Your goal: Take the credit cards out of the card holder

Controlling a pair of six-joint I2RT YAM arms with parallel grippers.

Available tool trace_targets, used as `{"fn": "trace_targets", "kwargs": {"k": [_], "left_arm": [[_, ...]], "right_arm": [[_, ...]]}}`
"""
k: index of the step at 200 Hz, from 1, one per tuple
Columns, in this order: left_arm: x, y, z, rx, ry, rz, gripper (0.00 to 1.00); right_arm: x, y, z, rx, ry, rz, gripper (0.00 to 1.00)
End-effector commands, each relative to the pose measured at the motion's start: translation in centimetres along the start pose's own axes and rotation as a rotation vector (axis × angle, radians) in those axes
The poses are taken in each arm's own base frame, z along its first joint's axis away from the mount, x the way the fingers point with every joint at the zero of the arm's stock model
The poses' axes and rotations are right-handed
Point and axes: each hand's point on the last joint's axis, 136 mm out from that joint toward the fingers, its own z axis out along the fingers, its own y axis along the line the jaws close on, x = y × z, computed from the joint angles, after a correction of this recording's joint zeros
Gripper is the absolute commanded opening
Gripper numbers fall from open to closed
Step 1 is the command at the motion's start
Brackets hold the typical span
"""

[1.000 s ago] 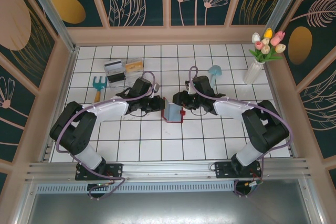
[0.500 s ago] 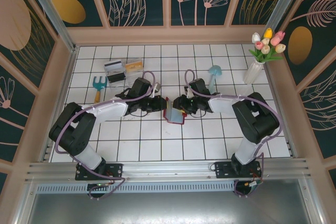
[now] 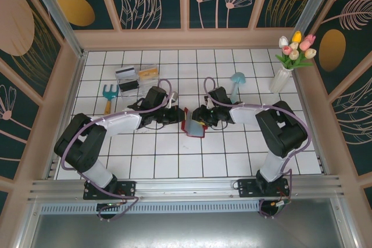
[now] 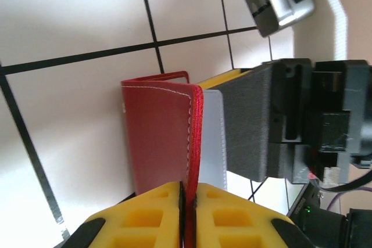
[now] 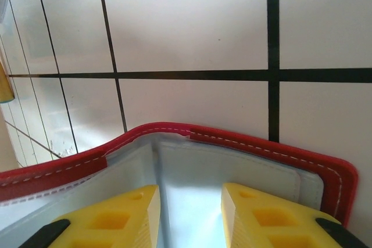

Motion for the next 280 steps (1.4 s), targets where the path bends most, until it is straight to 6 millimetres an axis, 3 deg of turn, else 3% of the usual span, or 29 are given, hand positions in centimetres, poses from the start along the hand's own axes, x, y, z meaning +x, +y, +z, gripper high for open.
{"fn": "trace_targets", "kwargs": {"k": [1, 30, 56, 73, 103, 141, 177, 216, 247, 280], "left_arm": [[-0.4, -0.1, -0.7, -0.049, -0.021, 0.023, 0.11], [-1.0, 1.3, -1.8, -0.17, -0.052, 0.018, 0.06], [-1.3, 1.0, -2.5, -0.183, -0.069, 0.014, 0.07], [-1.4, -0.2, -2.6, -0.126, -0.068, 0.017, 0.18], [-1.9, -2.1, -3.2, -0.049, -0.095, 0.035, 0.47], [-3.7, 0.2, -5.8, -0.215, -0.176, 0.042, 0.62], [-6.9, 3.0, -12.2, -0.438, -0.39, 0.04, 0.79], [-8.9, 5.4, -21.4, -0.731, -0.712, 0.071, 0.99], [-8.5, 6.3, -27.8, -0.872, -0.974, 0.087, 0.99], [-6.1, 8.0, -33.4, -0.971, -1.256, 0.034, 0.99]], "right_arm": [[-1.5, -0.3, -2.1, 0.01, -0.092, 0.02, 0.35], [-2.4, -0.8, -3.7, 0.012, -0.157, 0.039, 0.35], [-2.8, -1.1, -4.7, 0.012, -0.196, 0.055, 0.37], [-3.3, -1.3, -5.4, 0.025, -0.231, 0.058, 0.38], [-4.5, -1.8, -7.3, 0.045, -0.302, 0.07, 0.4], [-6.8, -2.2, -11.5, 0.097, -0.449, 0.058, 0.49], [-9.8, -1.1, -18.3, 0.175, -0.69, -0.015, 0.77], [-11.4, 0.5, -25.2, 0.247, -0.924, -0.112, 0.94], [-11.9, -0.1, -28.3, 0.348, -1.04, -0.118, 0.99], [-12.1, -2.5, -31.0, 0.496, -1.181, -0.112, 0.99]]}}
